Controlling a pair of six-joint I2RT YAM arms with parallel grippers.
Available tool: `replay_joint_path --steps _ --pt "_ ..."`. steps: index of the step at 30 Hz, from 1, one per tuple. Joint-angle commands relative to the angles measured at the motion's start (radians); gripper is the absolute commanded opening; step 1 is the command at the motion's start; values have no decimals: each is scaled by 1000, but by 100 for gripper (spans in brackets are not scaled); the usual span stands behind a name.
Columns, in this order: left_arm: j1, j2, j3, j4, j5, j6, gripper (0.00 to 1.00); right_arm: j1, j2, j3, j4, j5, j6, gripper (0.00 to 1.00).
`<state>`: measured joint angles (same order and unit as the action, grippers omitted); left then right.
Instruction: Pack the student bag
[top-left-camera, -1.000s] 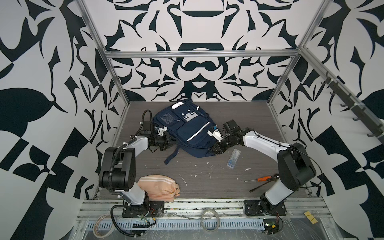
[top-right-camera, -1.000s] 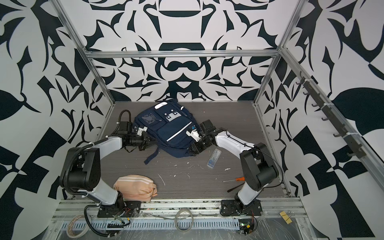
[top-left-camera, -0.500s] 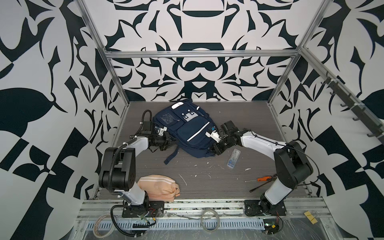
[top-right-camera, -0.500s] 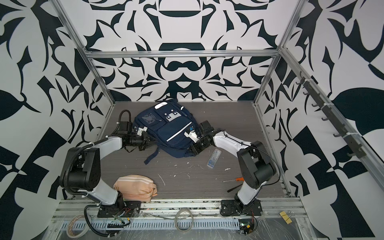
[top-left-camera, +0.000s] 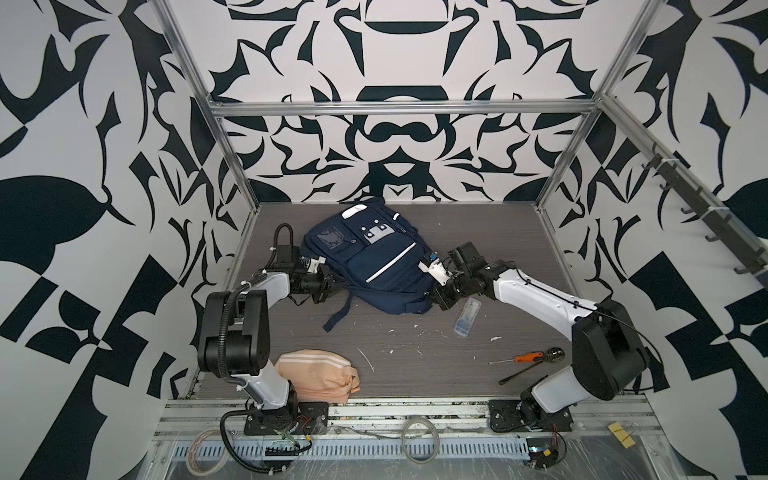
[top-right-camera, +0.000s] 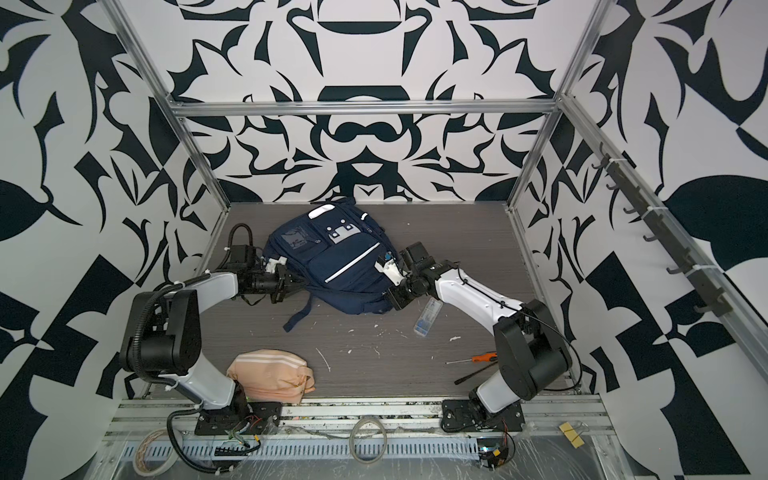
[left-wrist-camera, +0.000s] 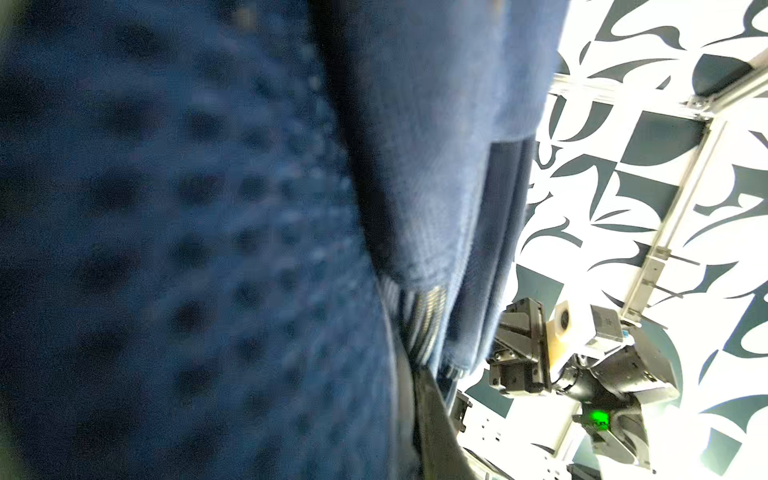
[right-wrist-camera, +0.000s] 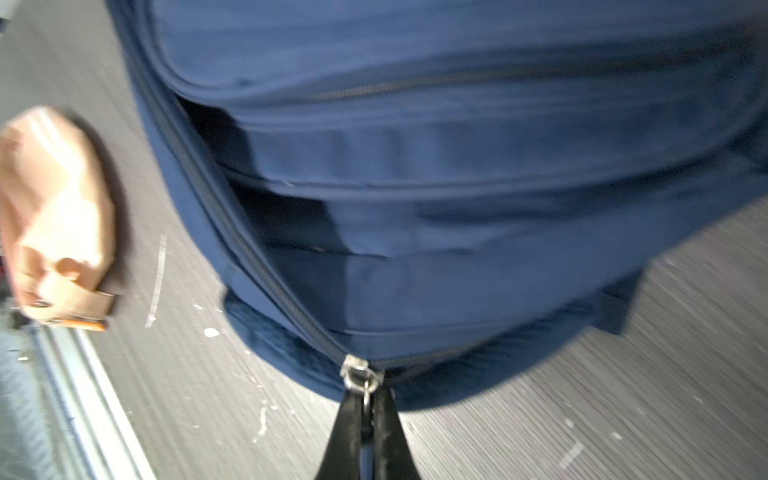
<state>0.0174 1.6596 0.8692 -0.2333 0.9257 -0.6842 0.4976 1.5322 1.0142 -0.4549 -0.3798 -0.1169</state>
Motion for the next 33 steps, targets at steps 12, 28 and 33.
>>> replay_joint_path --steps 12,28,33 --pt "-133 -198 65 -356 -191 101 99 175 36 130 -15 121 103 0" --pt "-145 -408 -218 -127 -239 -226 98 365 234 331 60 -8 165 0" --pt "-152 -319 -289 51 -346 -378 69 368 215 299 102 -33 187 0"
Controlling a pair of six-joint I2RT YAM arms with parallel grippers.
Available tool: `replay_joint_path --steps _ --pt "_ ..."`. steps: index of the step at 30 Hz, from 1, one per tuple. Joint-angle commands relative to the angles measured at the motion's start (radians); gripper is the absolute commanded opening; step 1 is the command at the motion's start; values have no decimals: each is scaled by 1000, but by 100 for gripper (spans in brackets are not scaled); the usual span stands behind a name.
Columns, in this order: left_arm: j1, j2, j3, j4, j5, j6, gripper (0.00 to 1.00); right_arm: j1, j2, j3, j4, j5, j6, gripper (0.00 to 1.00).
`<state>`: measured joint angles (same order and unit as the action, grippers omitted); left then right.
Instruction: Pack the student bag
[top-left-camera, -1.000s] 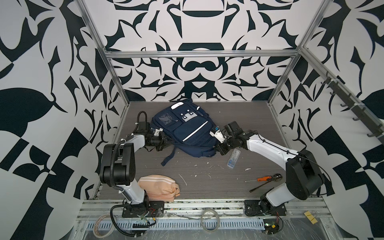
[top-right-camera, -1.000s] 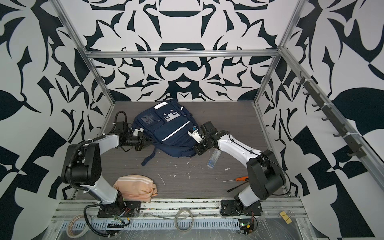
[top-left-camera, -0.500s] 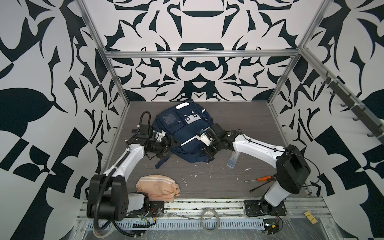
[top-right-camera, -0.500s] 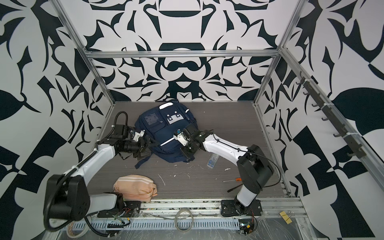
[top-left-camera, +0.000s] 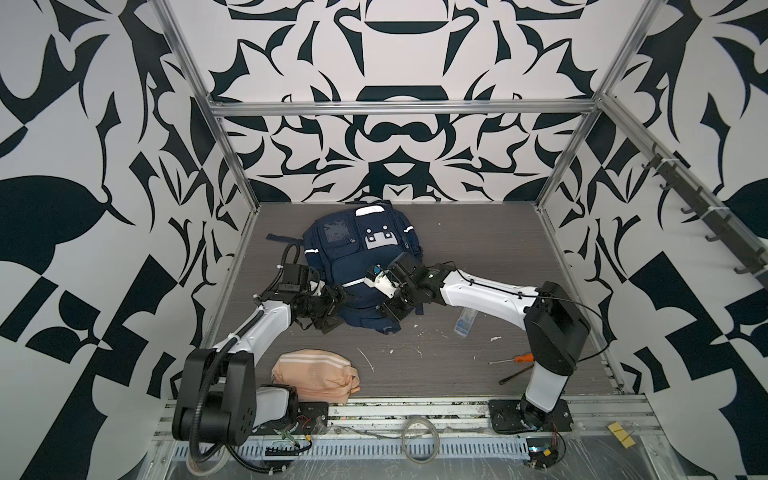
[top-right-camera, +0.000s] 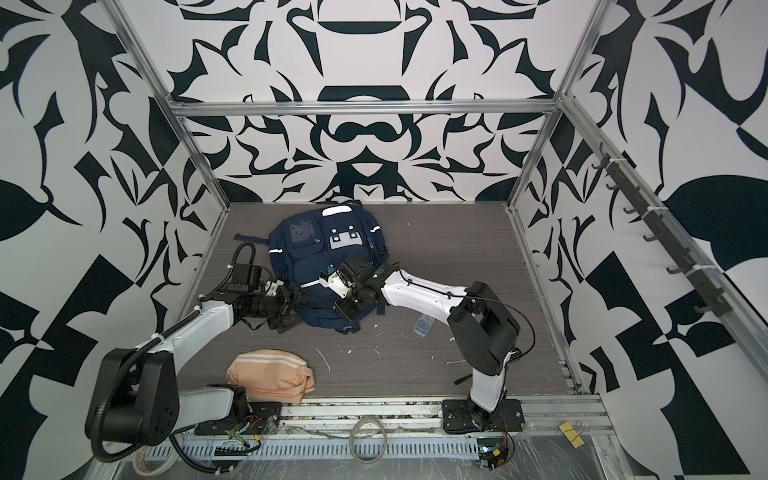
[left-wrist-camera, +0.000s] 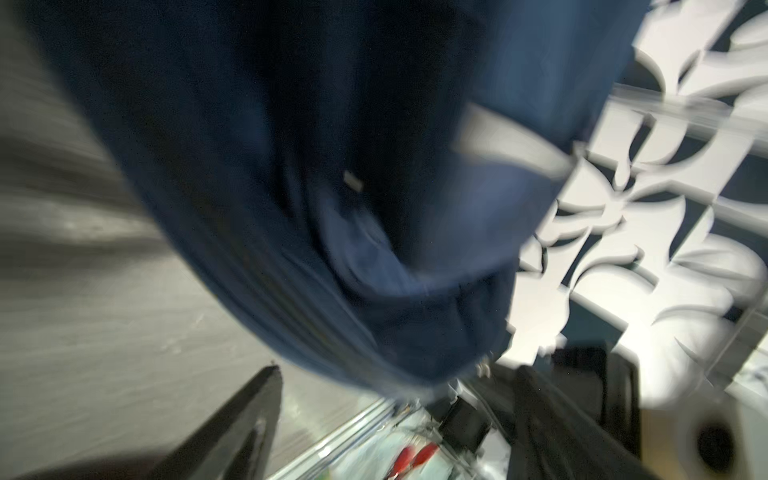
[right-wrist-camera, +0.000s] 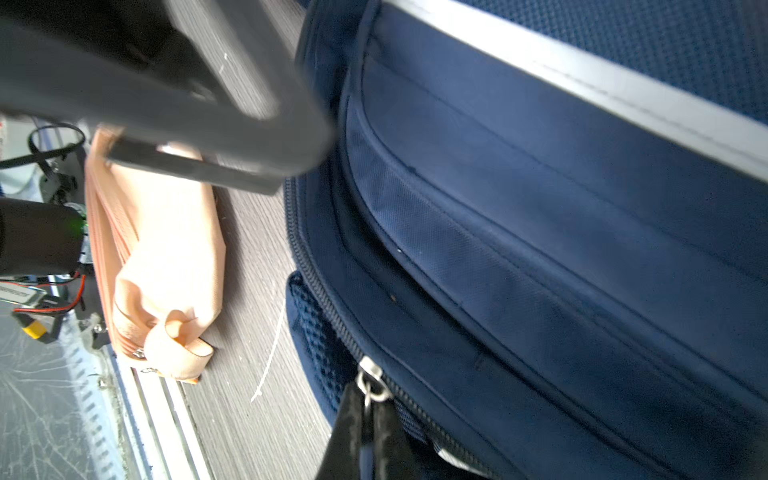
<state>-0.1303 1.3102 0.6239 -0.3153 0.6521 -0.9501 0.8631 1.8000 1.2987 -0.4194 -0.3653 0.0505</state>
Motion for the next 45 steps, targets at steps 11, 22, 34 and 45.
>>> replay_joint_path --steps 11,22,34,45 --pt "7 91 23 142 -100 -80 0 11 -133 -78 72 16 55 0" --pt "162 114 39 123 -41 58 0 -121 -220 -173 -150 146 -42 0" --pt "233 118 143 -111 -156 343 0 -375 -140 -56 -164 327 -132 0" --pt "239 157 158 -220 -18 541 0 -453 -42 54 60 325 -115 0"
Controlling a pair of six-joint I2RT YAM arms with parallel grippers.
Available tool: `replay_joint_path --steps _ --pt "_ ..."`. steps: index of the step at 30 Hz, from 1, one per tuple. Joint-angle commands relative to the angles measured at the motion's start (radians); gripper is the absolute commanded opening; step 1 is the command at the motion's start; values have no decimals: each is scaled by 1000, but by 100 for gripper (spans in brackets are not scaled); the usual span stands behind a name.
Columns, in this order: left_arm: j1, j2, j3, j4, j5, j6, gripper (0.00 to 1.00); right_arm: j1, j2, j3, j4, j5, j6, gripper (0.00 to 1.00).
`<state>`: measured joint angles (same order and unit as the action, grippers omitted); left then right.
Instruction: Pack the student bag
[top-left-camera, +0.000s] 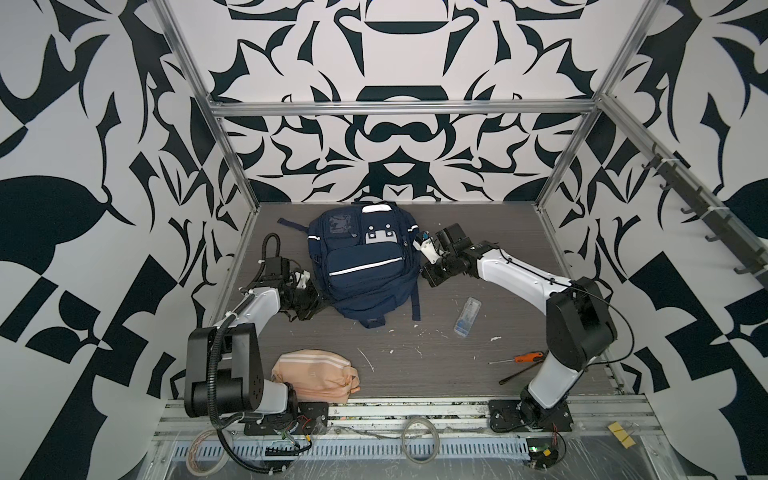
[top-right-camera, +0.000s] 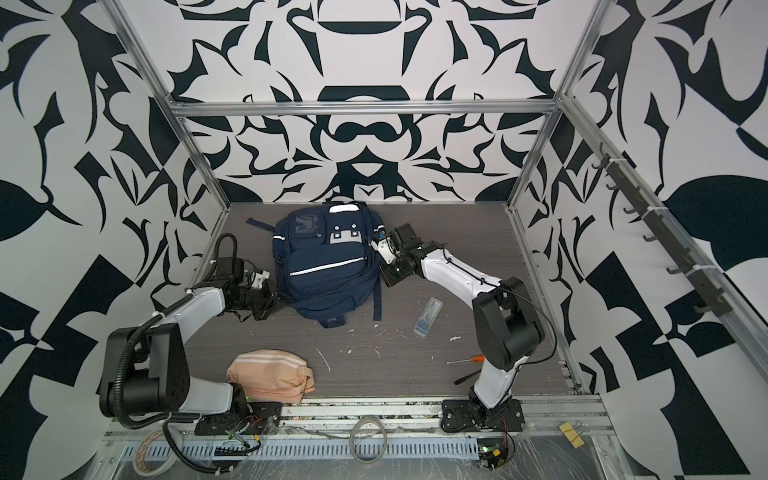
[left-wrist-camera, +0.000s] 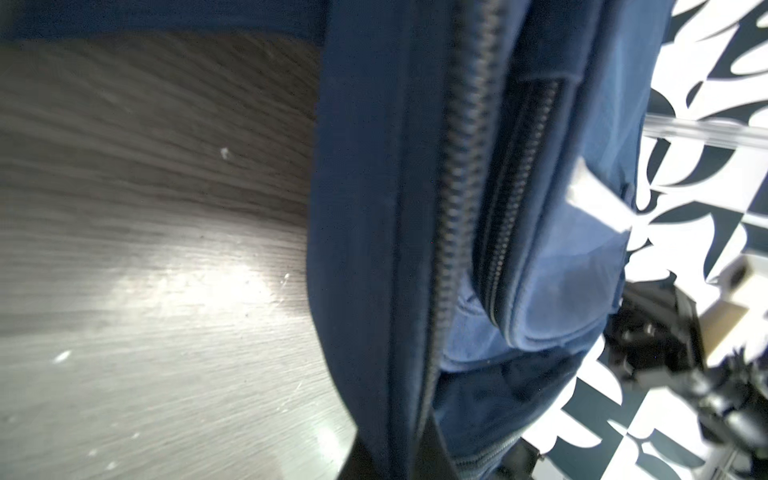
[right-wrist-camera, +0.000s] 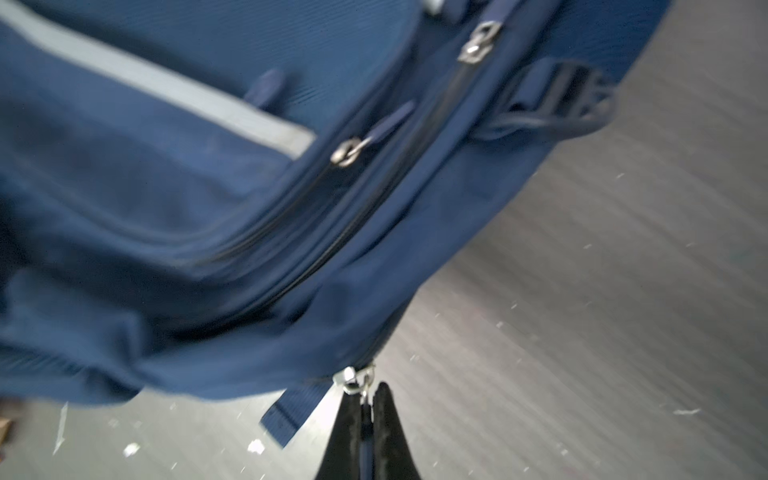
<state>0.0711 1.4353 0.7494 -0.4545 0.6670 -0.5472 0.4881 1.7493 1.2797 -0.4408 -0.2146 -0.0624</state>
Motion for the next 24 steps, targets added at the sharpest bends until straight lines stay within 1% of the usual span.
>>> replay_joint_path --steps 1,5,7,9,13,16,18,24 --pt "38 40 41 -111 -22 178 0 -89 32 91 89 185 -8 0" --pt "39 16 64 -201 -23 284 0 -135 99 149 121 188 -42 0" --pt "38 34 95 -242 -4 316 0 -147 124 179 136 177 -80 0" --pt "38 61 130 -294 -15 350 0 -155 143 197 165 140 -136 0" --pt "38 74 156 -300 8 364 0 -157 173 224 201 91 -237 0" --pt "33 79 166 -307 35 370 0 -158 216 283 179 83 -306 0" --pt "29 81 155 -299 50 368 0 -159 248 324 186 97 -349 0" --pt "12 84 109 -276 83 354 0 -165 370 475 211 157 -427 0"
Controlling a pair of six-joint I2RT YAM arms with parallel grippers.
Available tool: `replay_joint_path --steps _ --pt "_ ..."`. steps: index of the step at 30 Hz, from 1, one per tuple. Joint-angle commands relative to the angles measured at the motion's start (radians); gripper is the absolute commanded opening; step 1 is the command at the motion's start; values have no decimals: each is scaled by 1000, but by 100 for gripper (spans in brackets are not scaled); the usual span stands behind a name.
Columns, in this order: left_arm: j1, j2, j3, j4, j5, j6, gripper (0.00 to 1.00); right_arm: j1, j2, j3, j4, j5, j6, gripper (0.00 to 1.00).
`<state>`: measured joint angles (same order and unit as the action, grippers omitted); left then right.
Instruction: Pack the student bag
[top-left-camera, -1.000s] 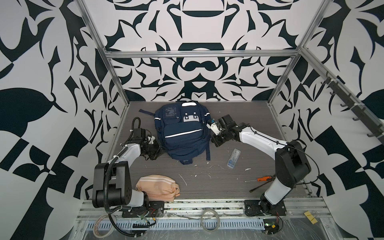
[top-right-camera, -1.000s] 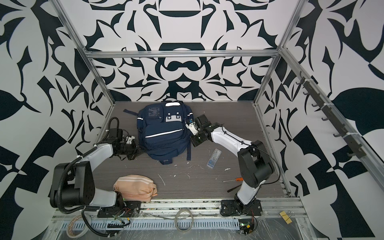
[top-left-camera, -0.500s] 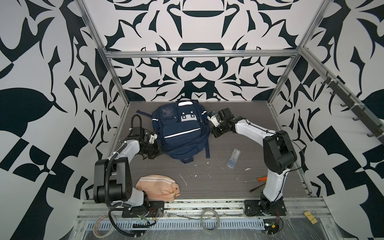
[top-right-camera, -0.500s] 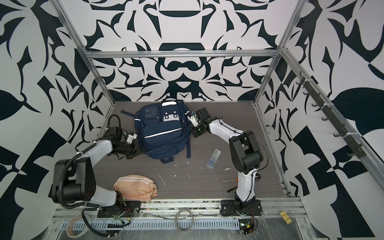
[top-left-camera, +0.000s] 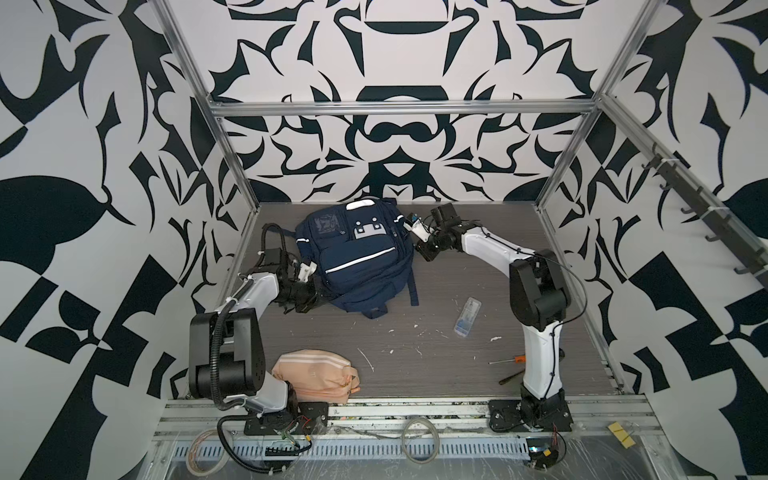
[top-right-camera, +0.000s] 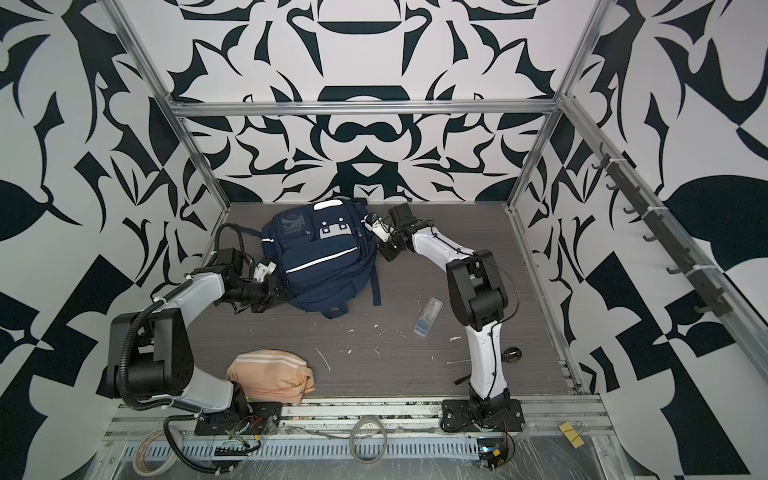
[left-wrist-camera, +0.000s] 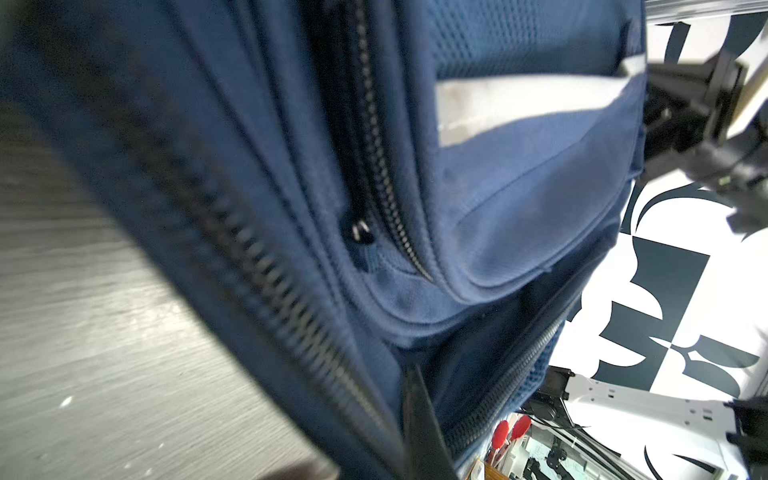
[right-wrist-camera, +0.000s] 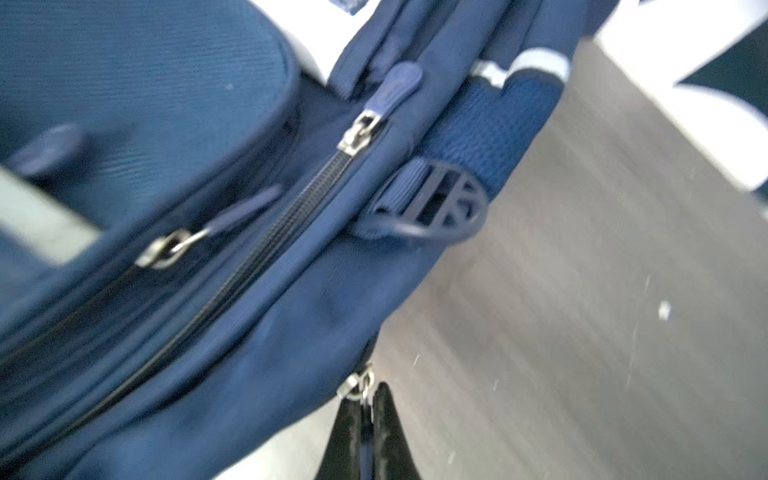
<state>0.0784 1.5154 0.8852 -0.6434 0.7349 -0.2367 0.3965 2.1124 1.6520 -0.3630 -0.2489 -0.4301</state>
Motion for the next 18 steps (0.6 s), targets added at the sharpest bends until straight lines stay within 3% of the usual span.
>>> replay_joint_path --steps 1,7,8,9,11,15,18 --pt "-1 2 -26 -90 15 42 0 -73 22 118 144 205 -68 0" --pt "-8 -10 10 -132 -26 27 0 -70 58 179 159 241 -112 0" --pt "-8 -15 32 -145 -48 22 23 -64 40 169 155 229 -113 0" --pt "-8 -26 64 -150 -71 5 56 -55 14 143 161 231 -111 0" --pt "-8 -52 131 -140 -98 -44 100 -44 -48 71 188 242 -76 0" --pt "-37 -35 251 -122 -52 -213 99 -24 -175 -83 181 313 53 0" --pt "-192 -18 312 -129 -119 -288 99 -4 -278 -227 155 377 160 0"
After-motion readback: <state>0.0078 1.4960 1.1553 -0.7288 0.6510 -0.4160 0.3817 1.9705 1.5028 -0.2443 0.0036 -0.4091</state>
